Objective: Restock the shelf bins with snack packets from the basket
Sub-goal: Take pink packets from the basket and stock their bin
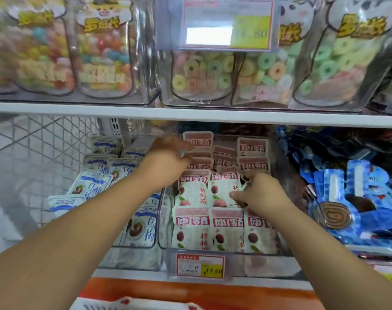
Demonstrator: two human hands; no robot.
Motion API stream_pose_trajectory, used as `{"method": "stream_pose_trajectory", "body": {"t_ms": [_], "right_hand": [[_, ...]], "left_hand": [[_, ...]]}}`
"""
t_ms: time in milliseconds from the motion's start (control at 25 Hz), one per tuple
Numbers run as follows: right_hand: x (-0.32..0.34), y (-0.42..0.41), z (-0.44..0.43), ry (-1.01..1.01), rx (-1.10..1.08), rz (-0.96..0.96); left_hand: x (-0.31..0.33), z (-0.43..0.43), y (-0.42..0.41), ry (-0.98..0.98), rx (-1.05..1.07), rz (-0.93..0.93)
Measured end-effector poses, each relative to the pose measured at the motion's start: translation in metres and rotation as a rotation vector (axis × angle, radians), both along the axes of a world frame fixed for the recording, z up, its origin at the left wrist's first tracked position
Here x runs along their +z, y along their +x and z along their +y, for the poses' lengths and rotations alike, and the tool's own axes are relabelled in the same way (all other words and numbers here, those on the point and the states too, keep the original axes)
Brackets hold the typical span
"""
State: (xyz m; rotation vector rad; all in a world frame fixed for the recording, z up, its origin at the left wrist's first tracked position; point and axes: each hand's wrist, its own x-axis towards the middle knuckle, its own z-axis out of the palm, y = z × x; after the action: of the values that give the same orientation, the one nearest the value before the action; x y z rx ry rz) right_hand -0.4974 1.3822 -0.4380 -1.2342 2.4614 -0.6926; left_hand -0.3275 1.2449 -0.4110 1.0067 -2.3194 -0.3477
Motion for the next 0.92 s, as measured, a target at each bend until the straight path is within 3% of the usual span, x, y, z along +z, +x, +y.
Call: {"method": "stream_pose_trajectory", "body": {"t_ms": [200,280,360,440,520,600,680,800,920], "right_hand": [[0.019,0.031,0.042,-0.414,0.019,0.031],[0.021,0.059,0.069,-0.599,0.115,0.005],[-0.001,0.093,0.095,-0.650,0.293,0.012],[-0.051,0.124,0.113,-0.502,0.464,0.073],[-0.115,0.144,0.123,-0.218,0.532,0.052],[-0.172,0.158,0.131,0.126,0.427,-0.088],[-0.218,0.171,0.139,0.335,0.296,-0.206],[-0.264,0.202,0.141,0.545,0.312,-0.389],[-0.286,0.228,0.123,0.583,0.260,-0.618]], "left_hand": [[-0.005,0.050,0.053,0.030,-0.026,0.210],[-0.013,0.089,0.083,-0.012,0.004,0.371],[-0.042,0.133,0.114,-0.067,0.030,0.440],[-0.094,0.167,0.145,-0.006,0.058,0.361],[-0.155,0.187,0.171,0.187,0.061,0.181],[-0.210,0.200,0.196,0.429,0.067,-0.020],[-0.253,0.210,0.219,0.647,0.042,-0.150],[-0.320,0.210,0.259,0.801,0.081,-0.396],[-0.326,0.211,0.268,0.909,0.209,-0.418]]}}
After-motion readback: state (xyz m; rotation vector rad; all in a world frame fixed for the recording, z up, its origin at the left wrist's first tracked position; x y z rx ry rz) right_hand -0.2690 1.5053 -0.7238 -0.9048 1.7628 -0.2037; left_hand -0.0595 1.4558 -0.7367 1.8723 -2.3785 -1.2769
